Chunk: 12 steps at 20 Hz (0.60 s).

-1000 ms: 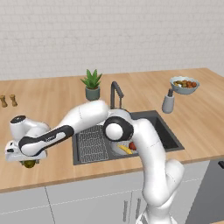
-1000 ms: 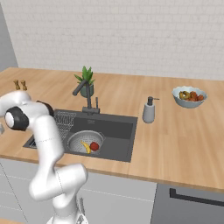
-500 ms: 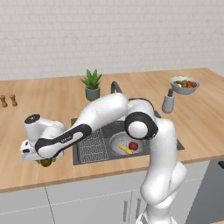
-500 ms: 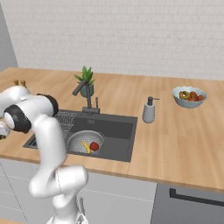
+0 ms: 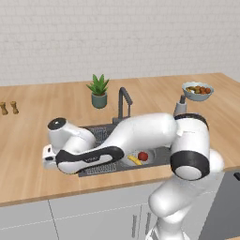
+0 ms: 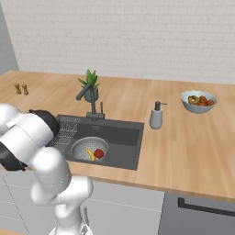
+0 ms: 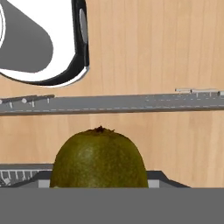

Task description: Put the colander in the sink, put the banana, kiwi, apple in the colander, and turn on the sink faucet and pour water over the colander.

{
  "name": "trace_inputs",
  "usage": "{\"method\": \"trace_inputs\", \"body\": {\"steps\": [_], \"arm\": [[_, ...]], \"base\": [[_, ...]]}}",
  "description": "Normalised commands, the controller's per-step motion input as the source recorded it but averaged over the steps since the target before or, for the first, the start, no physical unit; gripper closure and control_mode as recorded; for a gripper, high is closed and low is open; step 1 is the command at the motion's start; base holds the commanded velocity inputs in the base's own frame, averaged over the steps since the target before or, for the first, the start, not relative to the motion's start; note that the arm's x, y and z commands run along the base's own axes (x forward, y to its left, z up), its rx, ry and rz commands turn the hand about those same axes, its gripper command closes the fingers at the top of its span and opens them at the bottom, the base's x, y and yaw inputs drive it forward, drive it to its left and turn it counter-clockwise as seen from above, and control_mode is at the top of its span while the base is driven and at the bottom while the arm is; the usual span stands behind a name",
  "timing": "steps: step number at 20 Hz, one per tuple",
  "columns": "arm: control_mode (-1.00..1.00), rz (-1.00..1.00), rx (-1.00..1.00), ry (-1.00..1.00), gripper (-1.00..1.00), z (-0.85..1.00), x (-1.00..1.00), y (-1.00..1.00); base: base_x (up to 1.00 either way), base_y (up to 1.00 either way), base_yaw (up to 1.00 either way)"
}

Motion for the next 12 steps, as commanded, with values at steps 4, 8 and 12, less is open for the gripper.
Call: {"method": "trace_inputs", "body": {"steps": [4,8,12], "arm": [[-1.00,0.07,0.06,-0.10,1.00,0.38,-0.27,-0.97],[-1.00,0.09,0.05,-0.04,1.00,0.31,-0.12,-0.97],[-1.00,0.11,0.07,0.00,1.00,0.26,-0.10,-0.96]], "base": [[0.00,0.00,0.00],[0.00,0.00,0.00],[0.00,0.00,0.00]]}}
